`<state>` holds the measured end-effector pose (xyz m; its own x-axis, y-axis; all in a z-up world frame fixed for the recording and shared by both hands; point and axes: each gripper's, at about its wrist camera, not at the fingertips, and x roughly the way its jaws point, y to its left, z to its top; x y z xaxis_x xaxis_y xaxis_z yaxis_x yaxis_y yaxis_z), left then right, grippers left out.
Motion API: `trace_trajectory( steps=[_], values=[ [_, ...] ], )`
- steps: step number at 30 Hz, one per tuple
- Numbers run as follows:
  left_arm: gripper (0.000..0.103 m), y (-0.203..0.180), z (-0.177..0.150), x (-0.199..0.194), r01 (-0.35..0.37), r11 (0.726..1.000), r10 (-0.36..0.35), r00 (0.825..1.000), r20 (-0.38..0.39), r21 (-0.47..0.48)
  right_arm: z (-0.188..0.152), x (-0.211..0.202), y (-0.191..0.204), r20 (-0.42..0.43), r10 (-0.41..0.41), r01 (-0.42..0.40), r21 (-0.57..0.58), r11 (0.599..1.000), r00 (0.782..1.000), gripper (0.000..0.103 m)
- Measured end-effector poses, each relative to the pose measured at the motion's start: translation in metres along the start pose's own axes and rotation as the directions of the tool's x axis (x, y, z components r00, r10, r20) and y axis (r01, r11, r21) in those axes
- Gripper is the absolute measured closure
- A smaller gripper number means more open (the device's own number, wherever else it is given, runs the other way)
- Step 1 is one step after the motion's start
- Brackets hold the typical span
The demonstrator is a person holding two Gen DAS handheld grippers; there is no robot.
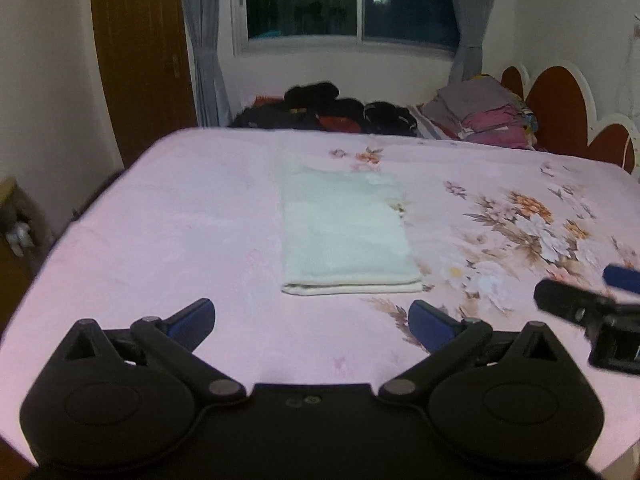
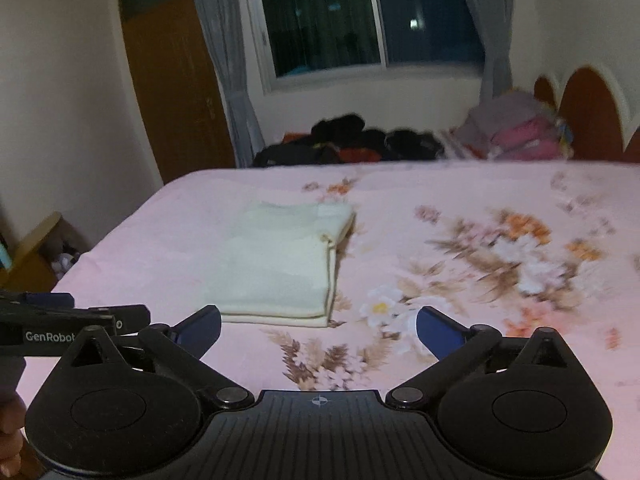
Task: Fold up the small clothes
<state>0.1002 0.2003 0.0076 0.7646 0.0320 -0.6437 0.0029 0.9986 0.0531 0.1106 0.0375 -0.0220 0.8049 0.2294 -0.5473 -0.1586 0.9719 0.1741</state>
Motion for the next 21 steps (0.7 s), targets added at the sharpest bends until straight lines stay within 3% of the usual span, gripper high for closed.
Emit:
trace_trajectory(
  steps=[7, 13, 21],
  values=[
    [0.000, -0.007, -0.017, -0.050, -0.015, 0.998, 0.017, 0.999, 0.041, -0.053, -0.006, -0.058, 0.008, 0.042, -0.032, 0.032, -0.008, 0.999, 0.999, 0.000],
    [0.000, -0.002, -0.018, -0.071, -0.031, 0.996, 0.036, 0.998, 0.059, -0.083, -0.016, -0.076, 0.016, 0.073, -0.071, 0.075, -0.052, 0.996, 0.995, 0.000],
    [0.000, 0.001, -0.019, -0.085, -0.050, 0.995, 0.057, 0.995, 0.077, -0.091, -0.019, -0.087, 0.020, 0.089, -0.051, 0.056, -0.059, 0.997, 0.995, 0.000]
  ],
)
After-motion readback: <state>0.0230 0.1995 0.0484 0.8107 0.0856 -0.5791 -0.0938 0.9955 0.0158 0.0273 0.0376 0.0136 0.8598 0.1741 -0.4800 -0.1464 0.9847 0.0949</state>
